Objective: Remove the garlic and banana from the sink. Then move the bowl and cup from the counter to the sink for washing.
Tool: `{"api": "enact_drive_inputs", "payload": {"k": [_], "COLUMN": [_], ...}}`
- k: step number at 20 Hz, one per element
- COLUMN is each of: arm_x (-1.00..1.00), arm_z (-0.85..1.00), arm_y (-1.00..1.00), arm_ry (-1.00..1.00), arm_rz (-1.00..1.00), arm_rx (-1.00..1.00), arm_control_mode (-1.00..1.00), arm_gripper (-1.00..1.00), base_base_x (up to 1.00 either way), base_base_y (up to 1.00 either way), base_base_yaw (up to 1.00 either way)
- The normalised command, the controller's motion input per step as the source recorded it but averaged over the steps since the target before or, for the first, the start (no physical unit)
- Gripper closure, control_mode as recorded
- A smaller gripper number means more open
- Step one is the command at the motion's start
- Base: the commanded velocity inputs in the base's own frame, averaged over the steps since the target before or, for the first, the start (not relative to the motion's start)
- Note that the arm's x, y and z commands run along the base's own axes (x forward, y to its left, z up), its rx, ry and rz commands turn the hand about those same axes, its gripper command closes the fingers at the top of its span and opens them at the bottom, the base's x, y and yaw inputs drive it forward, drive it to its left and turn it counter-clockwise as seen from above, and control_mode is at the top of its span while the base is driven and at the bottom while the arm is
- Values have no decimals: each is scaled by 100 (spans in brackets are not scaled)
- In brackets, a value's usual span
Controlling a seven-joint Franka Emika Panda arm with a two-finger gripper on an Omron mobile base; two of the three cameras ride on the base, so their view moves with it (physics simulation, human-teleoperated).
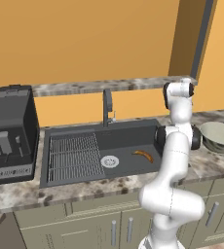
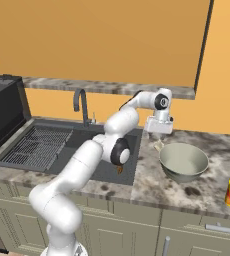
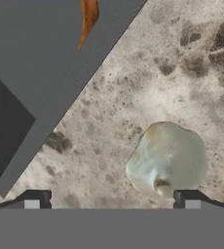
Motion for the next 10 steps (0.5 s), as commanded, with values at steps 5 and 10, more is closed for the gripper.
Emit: {"api": "enact_drive_inputs", "payload": {"k": [5,10], "arm_x": [-9,-11], "arm_z": [21,14], "arm_y": [9,12], "arm_ry": [4,1], "arm_rz": [0,0], "arm_rx": [0,0], "arm_control_mode": [-100,-100], "arm_gripper": [-100,-100], "base_base_x": [0,0], "base_base_y": [0,0], "base_base_yaw": [0,0]}}
